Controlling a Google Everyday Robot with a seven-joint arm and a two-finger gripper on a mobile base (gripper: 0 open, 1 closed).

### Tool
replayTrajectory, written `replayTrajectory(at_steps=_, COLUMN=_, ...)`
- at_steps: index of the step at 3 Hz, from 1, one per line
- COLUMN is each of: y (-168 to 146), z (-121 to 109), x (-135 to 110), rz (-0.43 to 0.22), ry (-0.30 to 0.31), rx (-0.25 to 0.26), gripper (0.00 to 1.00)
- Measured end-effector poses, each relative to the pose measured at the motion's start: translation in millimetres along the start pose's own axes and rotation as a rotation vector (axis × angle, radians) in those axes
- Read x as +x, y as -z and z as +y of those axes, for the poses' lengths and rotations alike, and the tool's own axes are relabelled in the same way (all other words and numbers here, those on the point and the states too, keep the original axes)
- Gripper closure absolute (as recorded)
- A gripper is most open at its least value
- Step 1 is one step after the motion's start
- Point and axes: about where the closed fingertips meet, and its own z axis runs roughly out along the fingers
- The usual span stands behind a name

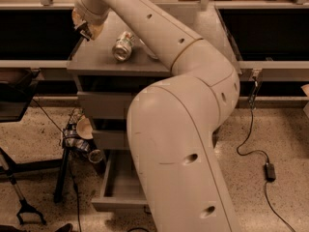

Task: Pick rxbar chocolate from bottom drawer and place on counter

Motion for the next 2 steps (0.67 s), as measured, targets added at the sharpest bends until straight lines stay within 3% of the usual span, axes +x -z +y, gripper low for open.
replayTrajectory(at_steps=2, y=-5.1, z=5.2, x=2.4, rz=0.009, ry=0.015, rx=-0.047, gripper=0.14)
